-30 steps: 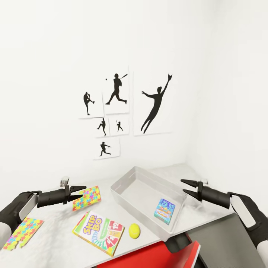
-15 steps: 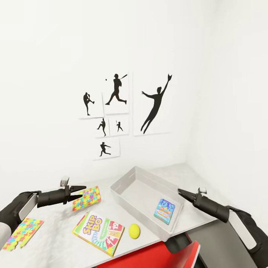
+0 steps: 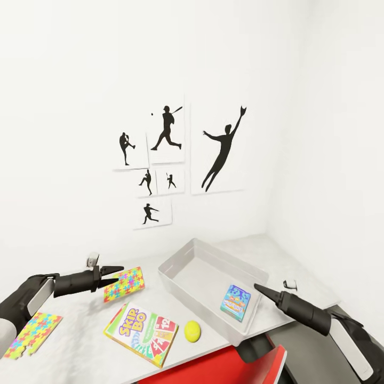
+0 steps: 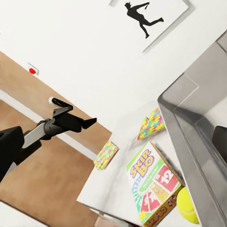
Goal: Put all the toys in the child's room - the three board games (two on the bed and one on the table), the two jigsaw puzzles on the table, and the tennis ball on the table - inside the toy box on the table in the child's room.
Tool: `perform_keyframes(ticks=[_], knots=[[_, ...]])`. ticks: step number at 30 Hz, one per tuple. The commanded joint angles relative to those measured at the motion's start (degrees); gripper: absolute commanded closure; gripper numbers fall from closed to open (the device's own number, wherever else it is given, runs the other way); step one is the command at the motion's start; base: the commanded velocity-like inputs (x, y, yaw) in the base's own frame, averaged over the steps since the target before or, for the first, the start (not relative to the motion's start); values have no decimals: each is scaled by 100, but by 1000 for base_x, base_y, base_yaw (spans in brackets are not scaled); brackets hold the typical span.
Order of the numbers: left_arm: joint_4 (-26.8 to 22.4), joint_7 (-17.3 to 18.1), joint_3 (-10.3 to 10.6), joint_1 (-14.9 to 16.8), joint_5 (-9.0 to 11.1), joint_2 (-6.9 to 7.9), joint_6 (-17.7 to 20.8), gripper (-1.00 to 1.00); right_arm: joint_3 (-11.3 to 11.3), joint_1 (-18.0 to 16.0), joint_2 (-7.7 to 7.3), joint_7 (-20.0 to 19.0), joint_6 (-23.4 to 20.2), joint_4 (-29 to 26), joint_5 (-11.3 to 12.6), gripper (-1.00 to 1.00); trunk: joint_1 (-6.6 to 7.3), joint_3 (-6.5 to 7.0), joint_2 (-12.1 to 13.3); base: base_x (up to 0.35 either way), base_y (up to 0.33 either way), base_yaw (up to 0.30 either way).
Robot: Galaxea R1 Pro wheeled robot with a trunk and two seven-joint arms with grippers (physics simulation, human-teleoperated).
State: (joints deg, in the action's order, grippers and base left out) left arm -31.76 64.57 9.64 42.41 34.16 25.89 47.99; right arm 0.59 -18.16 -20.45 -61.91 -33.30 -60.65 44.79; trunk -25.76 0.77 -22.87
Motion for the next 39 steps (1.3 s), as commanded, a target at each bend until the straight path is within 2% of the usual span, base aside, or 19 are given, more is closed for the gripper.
perform_keyframes(ticks=[1, 9, 23, 32, 39], knots=[[3, 6, 29, 4, 38, 6, -1, -100, 5, 3, -3, -7, -41, 0, 41, -100, -2, -3, -5, 0, 0, 0], [3, 16, 29, 4, 38, 4, -180, -100, 10, 21, 5, -15, 53, 43, 46, -100, -2, -3, -5, 0, 0, 0], [3, 11, 21, 4, 33, 4, -194, -100, 11, 23, 6, -13, 198, 55, 79, -100, -2, -2, -5, -13, 0, 0], [3, 9, 21, 4, 31, 4, -197, -100, 11, 23, 13, -17, 225, 70, 50, -100, -2, 40, -5, -217, 0, 51], [3, 4, 20, 4, 32, 4, -198, -100, 4, 23, 136, -14, 356, 72, 44, -100, -2, 95, -5, -307, 0, 138]])
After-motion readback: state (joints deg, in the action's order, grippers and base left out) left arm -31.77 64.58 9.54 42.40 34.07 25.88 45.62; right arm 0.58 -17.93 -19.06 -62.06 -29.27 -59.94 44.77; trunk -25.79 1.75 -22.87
